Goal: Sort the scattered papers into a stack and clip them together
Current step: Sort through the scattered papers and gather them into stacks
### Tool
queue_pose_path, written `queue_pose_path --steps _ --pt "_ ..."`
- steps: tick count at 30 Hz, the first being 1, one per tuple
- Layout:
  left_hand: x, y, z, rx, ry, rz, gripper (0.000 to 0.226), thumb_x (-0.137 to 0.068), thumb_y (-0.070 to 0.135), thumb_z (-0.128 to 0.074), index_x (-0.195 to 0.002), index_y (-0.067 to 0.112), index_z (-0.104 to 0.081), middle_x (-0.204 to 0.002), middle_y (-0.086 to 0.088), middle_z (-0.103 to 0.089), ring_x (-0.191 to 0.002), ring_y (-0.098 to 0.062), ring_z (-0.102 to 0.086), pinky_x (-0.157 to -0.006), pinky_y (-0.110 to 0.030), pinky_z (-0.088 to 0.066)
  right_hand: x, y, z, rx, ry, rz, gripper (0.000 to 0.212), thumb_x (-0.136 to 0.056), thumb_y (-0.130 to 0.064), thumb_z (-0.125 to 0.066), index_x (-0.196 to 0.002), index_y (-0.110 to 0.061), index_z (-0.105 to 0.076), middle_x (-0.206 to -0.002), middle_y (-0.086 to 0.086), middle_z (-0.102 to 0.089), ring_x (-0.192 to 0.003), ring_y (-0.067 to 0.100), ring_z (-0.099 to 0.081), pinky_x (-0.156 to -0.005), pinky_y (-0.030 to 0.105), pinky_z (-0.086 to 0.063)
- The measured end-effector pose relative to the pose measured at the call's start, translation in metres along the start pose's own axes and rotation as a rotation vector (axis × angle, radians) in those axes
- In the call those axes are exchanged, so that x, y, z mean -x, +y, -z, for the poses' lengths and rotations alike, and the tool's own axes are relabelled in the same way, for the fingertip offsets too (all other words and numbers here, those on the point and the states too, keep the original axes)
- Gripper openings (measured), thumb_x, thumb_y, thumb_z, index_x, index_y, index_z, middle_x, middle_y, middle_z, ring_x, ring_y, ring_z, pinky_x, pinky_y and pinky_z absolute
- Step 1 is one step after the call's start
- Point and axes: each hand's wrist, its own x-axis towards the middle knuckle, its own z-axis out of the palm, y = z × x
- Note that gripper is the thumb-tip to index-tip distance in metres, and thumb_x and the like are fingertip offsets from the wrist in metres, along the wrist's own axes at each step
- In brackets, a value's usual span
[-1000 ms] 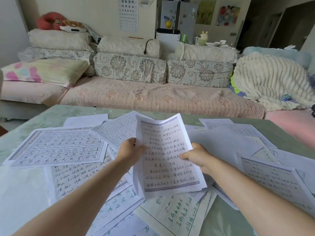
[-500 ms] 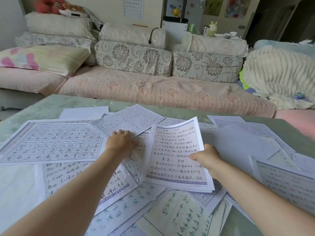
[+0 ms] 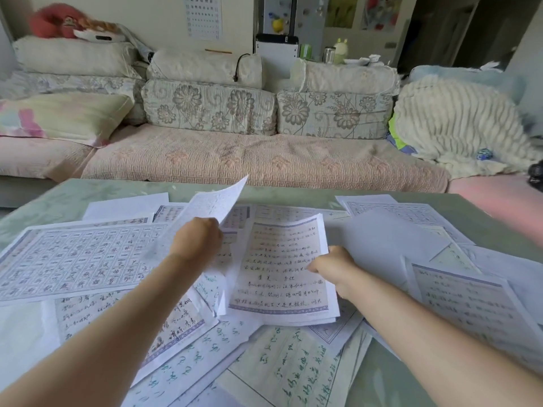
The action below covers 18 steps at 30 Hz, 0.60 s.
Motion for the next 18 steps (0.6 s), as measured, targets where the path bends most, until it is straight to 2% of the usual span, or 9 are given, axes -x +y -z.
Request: queue_pose_path --steps 2,5,6,8,10,12,13,16,18 --pt "0.014 0.022 0.006 0.065 -0.067 -0.044 0.029 -0.094 0.014 -0.039 -0.074 0.009 -0.059 -0.072 -0.009 -0.063 -0.061 -0.025 -0.060 -0.050 -0.026 -0.046 0.004 -0.003 -0.001 -0.019 -0.015 0.009 0.032 -0.084 -0.003 -0.065 -0.115 -0.005 -0.061 -0.111 0.011 -0.067 -0.101 0.031 -0.064 -0.090 0.040 -0.054" --pt "0.041 0.060 0.005 0.170 -0.195 -0.083 0.033 -0.093 0.016 -0.038 -0.071 0.011 -0.063 -0.066 -0.002 -0.065 -0.053 -0.015 -0.059 -0.051 -0.028 -0.055 0.011 -0.006 -0.001 -0.048 -0.018 0.020 0.022 -0.091 -0.001 -0.052 -0.110 -0.004 -0.061 -0.110 0.014 -0.064 -0.094 0.028 -0.058 -0.079 0.030 -0.046" --pt "0.050 0.072 0.003 0.192 -0.235 -0.103 0.033 -0.091 0.016 -0.038 -0.068 0.010 -0.061 -0.062 -0.002 -0.062 -0.051 -0.015 -0.056 -0.051 -0.029 -0.054 0.015 -0.008 -0.001 -0.080 -0.018 0.020 0.021 -0.095 -0.005 -0.049 -0.112 -0.005 -0.061 -0.114 0.015 -0.062 -0.095 0.027 -0.056 -0.081 0.031 -0.044" --pt "0.065 0.093 -0.001 0.207 -0.306 -0.140 0.031 -0.087 0.017 -0.038 -0.062 0.013 -0.055 -0.057 0.000 -0.054 -0.052 -0.017 -0.050 -0.051 -0.027 -0.047 0.019 -0.009 0.001 -0.156 -0.012 0.021 0.035 -0.103 -0.022 -0.042 -0.133 -0.007 -0.054 -0.132 0.016 -0.055 -0.118 0.031 -0.052 -0.097 0.036 -0.040" --pt "0.077 0.110 -0.001 0.221 -0.360 -0.180 0.032 -0.087 0.025 -0.041 -0.061 0.014 -0.055 -0.056 0.003 -0.053 -0.056 -0.019 -0.053 -0.055 -0.025 -0.045 0.022 -0.009 0.003 -0.197 -0.043 0.021 0.049 -0.101 -0.037 -0.049 -0.140 -0.007 -0.051 -0.140 0.014 -0.054 -0.127 0.030 -0.051 -0.103 0.037 -0.039" --pt "0.084 0.120 0.001 0.295 -0.417 -0.209 0.040 -0.089 0.039 -0.042 -0.057 0.018 -0.052 -0.056 0.005 -0.054 -0.058 -0.020 -0.054 -0.058 -0.027 -0.045 0.024 -0.003 0.005 -0.096 -0.058 0.064 0.039 -0.086 -0.024 -0.071 -0.119 -0.006 -0.065 -0.123 0.014 -0.067 -0.107 0.027 -0.063 -0.094 0.037 -0.051" --pt "0.084 0.122 0.003 0.351 -0.445 -0.201 0.044 -0.090 0.045 -0.043 -0.059 0.016 -0.053 -0.057 0.004 -0.056 -0.059 -0.020 -0.055 -0.059 -0.028 -0.045 0.023 0.001 0.006 -0.030 -0.061 0.074 0.031 -0.078 -0.012 -0.074 -0.108 -0.006 -0.069 -0.113 0.014 -0.072 -0.098 0.026 -0.067 -0.090 0.039 -0.056" --pt "0.080 0.113 0.009 0.439 -0.410 -0.167 0.029 -0.093 0.040 -0.045 -0.076 0.023 -0.062 -0.069 -0.001 -0.066 -0.059 -0.014 -0.055 -0.056 -0.026 -0.042 0.025 0.008 0.015 0.075 -0.049 0.100 0.022 -0.076 0.001 -0.067 -0.095 -0.009 -0.070 -0.097 0.008 -0.074 -0.093 0.025 -0.068 -0.078 0.032 -0.055" --pt "0.075 0.097 0.012 0.432 -0.286 -0.122 0.019 -0.095 0.033 -0.049 -0.101 0.035 -0.067 -0.106 0.003 -0.071 -0.071 -0.007 -0.058 -0.072 -0.025 -0.051 0.031 0.005 0.023 0.068 -0.046 0.140 0.019 -0.083 0.002 -0.065 -0.095 -0.012 -0.068 -0.096 0.006 -0.073 -0.092 0.023 -0.067 -0.075 0.029 -0.054"
